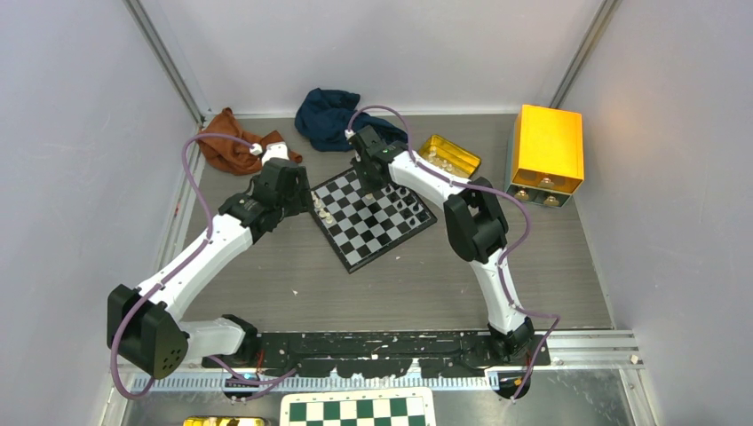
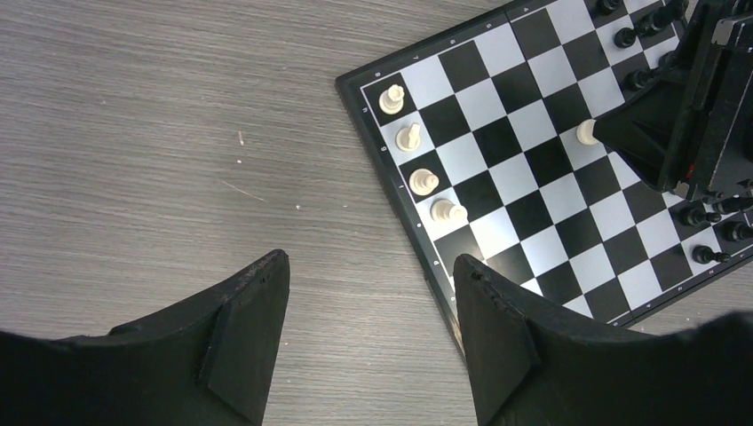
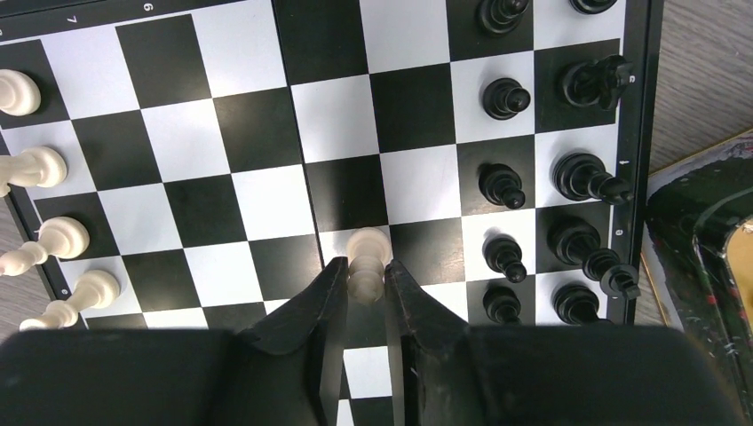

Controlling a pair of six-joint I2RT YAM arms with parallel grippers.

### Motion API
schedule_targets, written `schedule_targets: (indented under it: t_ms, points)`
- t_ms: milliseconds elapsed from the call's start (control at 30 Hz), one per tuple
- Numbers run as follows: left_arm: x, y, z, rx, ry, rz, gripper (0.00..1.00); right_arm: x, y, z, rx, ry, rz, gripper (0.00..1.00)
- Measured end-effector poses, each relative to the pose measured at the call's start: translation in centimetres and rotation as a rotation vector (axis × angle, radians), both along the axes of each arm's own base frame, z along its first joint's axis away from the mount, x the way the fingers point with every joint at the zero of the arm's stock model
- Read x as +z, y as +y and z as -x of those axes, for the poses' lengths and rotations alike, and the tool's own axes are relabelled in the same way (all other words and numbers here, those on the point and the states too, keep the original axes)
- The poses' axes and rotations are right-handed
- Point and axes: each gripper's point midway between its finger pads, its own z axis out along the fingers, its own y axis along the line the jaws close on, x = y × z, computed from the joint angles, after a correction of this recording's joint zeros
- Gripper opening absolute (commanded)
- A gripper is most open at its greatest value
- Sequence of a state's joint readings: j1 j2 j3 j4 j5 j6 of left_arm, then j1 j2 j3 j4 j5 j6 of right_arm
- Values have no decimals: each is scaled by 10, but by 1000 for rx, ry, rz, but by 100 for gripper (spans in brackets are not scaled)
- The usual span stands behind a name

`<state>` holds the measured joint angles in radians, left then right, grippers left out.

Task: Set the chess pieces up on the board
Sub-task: Pick up the chess piece from the chessboard.

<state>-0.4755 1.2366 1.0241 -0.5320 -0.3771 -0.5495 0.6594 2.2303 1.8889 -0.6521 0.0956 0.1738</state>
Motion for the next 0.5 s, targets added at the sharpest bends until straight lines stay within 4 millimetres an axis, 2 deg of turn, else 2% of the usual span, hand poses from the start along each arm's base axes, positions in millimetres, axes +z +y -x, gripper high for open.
schedule_targets:
  t_ms: [67, 233, 367, 500]
  points:
    - [0, 0, 0, 1, -1, -1, 68, 0, 0, 0, 0, -1, -1, 26]
    - [0, 0, 0, 1, -1, -1, 68, 0, -1, 1, 5, 2, 4, 14]
    - [0, 0, 0, 1, -1, -3, 68, 0, -2, 2, 9, 8, 11, 13]
    - [0, 2, 0, 6, -3, -9, 69, -1, -2, 3, 10, 10, 14, 6]
